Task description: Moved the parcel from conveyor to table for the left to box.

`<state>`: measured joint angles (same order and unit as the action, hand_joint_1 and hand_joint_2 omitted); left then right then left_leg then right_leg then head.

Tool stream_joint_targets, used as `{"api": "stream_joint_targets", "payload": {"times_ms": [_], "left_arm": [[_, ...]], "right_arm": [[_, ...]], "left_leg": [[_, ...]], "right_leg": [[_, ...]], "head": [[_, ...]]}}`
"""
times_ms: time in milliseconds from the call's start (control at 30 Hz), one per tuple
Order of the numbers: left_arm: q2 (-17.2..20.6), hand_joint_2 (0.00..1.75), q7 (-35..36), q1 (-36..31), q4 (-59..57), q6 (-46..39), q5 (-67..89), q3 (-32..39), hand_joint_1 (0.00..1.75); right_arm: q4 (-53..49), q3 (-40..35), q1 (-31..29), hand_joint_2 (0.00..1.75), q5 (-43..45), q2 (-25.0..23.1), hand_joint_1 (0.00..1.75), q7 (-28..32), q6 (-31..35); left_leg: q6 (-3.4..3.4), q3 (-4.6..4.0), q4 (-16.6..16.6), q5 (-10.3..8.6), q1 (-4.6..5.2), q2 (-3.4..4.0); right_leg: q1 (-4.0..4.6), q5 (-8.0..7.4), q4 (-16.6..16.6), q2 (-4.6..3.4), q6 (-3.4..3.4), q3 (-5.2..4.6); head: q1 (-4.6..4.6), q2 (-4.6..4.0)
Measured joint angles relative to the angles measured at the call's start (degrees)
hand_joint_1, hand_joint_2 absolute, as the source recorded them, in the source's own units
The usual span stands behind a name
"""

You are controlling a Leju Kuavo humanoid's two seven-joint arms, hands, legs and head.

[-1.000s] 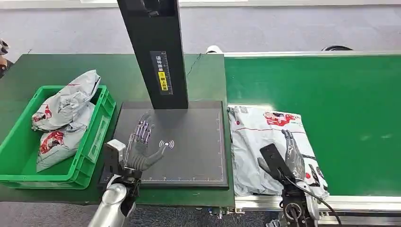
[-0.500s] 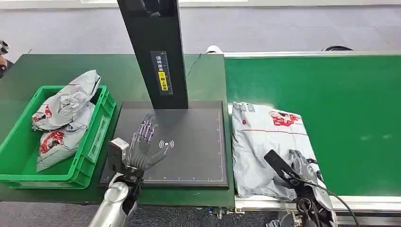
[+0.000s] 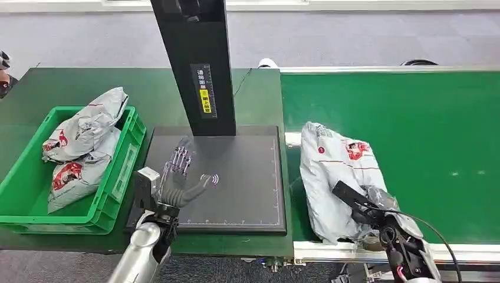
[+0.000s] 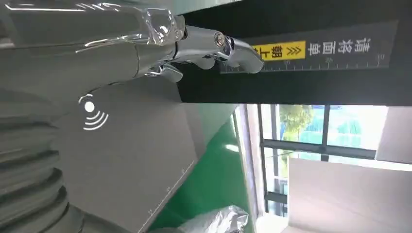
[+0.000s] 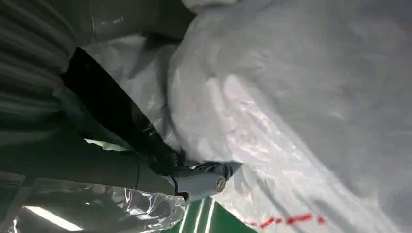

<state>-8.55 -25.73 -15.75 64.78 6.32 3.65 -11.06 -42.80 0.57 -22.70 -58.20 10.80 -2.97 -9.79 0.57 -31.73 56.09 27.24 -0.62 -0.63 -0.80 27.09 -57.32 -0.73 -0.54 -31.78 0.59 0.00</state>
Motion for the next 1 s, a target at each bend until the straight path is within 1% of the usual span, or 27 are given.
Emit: {"api": "stream_joint_targets", "payload": {"times_ms": [300, 1000], "left_arm": [[0.61, 1.75, 0.00, 0.76, 0.35, -0.35, -0.44, 0.02, 0.00], [0.92, 1.75, 0.00, 0.82, 0.37, -0.35, -0.46, 0.00, 0.00]], "right_arm": [[1.62, -2.16, -1.97, 1.75, 0.55, 0.48, 1.75, 1.05, 0.37], [2.27, -3.22, -2.08, 1.75, 0.83, 0.46, 1.75, 1.57, 0.37]], "left_leg": [[-0.04, -0.04, 0.02, -0.03, 0.00, -0.03], [-0.04, -0.07, 0.02, -0.03, 0.00, -0.06]], "right_leg": [[0.00, -0.01, 0.00, 0.02, -0.01, -0.03], [-0.01, -0.01, 0.00, 0.04, -0.01, -0.04]], "head": [[0.00, 0.00], [0.00, 0.00]]}}
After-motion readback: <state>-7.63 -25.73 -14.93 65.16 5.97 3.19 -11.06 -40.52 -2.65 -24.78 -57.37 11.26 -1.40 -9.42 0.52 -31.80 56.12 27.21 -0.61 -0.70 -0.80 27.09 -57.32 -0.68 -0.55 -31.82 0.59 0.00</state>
